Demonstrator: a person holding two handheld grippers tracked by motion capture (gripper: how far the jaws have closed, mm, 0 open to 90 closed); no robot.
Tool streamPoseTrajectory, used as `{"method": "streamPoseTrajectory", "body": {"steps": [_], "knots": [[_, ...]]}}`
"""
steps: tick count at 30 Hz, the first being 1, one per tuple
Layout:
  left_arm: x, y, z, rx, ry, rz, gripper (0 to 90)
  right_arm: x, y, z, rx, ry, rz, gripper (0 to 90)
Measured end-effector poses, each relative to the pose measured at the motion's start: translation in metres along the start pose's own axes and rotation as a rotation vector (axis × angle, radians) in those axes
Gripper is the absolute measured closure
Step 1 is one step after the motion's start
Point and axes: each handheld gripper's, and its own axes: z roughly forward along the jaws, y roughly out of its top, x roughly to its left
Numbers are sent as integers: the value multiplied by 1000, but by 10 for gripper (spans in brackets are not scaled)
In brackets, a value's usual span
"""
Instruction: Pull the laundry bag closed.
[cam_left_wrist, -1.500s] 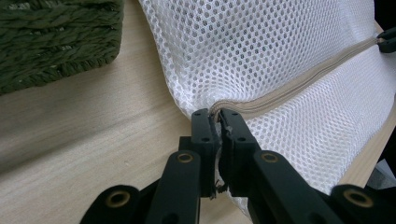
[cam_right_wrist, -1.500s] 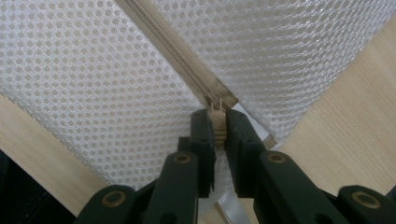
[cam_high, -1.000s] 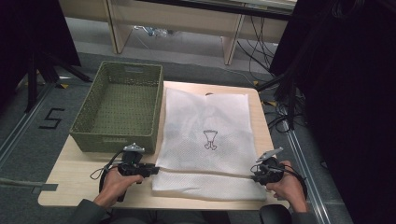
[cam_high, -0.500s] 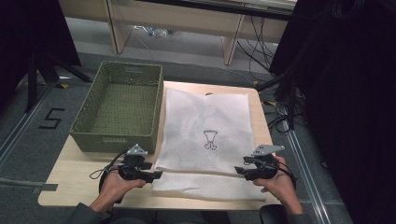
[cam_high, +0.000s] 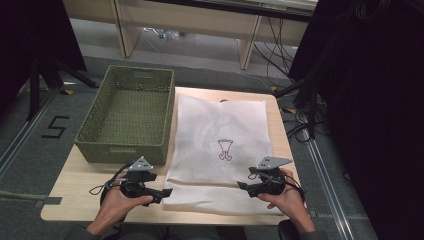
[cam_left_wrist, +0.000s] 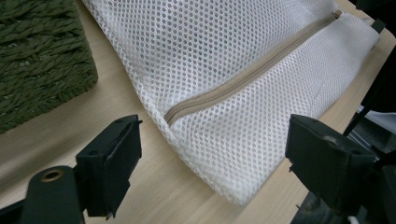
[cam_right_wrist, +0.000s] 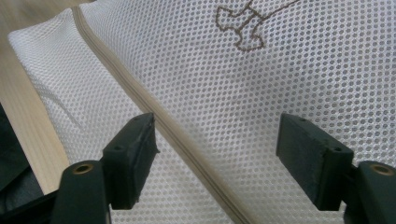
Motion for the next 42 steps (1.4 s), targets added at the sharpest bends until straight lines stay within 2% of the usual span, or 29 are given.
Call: {"method": "streamPoseTrajectory", "body": {"steps": [7,13,18,23,26,30,32,33,36,42], "knots": [[0,-6,-9,-3,9,28,181,8,-3,1,22,-15,-4,267],[0,-13,-17,-5,20,47,187,17,-2,2,23,-4,-16,264],[0,-18,-22,-15,39,43,187,26,-5,2,39,-7,-17,260],[-5,-21,-24,-16,38,56,189,33,-12,1,49,-5,-20,253],[-7,-23,-23,-10,42,68,191,34,-16,-1,51,-8,-17,253],[-8,-23,-23,-8,42,70,191,35,-18,-2,45,-10,-36,252],[-8,-23,-22,-5,44,73,191,35,-20,-2,50,-6,-32,250],[-8,-23,-22,-5,43,72,192,37,-20,-2,58,-9,-12,250],[-8,-23,-21,-6,41,71,192,35,-20,-2,54,-5,-34,250],[-8,-22,-22,-8,43,63,192,34,-21,-2,57,-9,-38,247]]}}
